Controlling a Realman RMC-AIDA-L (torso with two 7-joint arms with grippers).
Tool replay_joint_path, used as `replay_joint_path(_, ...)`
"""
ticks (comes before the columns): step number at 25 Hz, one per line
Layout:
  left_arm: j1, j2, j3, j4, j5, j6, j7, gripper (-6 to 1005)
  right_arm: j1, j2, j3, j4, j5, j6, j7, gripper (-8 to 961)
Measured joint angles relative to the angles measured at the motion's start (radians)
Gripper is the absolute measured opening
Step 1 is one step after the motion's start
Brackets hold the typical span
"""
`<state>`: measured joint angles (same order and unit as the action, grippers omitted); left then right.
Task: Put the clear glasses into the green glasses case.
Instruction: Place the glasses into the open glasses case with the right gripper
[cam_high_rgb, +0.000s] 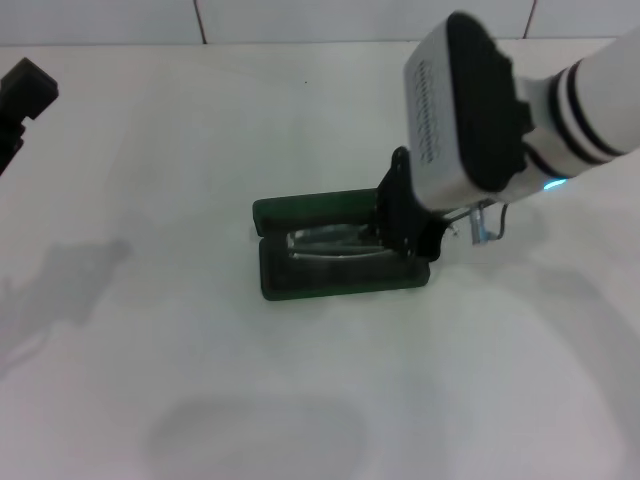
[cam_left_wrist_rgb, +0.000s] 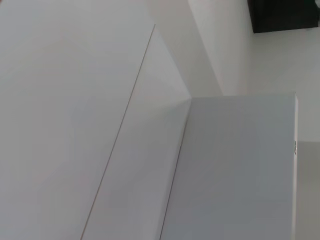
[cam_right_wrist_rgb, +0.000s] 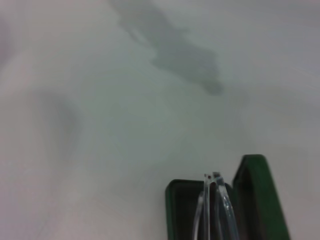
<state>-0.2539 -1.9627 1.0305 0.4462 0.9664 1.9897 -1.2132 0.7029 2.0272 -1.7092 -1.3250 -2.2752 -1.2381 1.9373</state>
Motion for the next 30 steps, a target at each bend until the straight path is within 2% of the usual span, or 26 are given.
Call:
replay_joint_path(9,-0.001,-0.005,-0.002,-0.013,0.008,0.0,0.001,58,-0.013,0.001,-0.134,0.02,-0.061,0.153,0.005,62)
replay_joint_path(18,-0.008,-0.01,-0.007,-0.014,0.024,-0.003,0.002,58,-0.009,0.001,-0.19,0.068,-0.062,0.26,0.0,62)
replay_joint_path(30,-0.02,-0.012,-0.007,-0.028,0.025,-0.007,0.019,58,-0.004,0.0,-0.232,0.09,-0.063,0.315,-0.004,62)
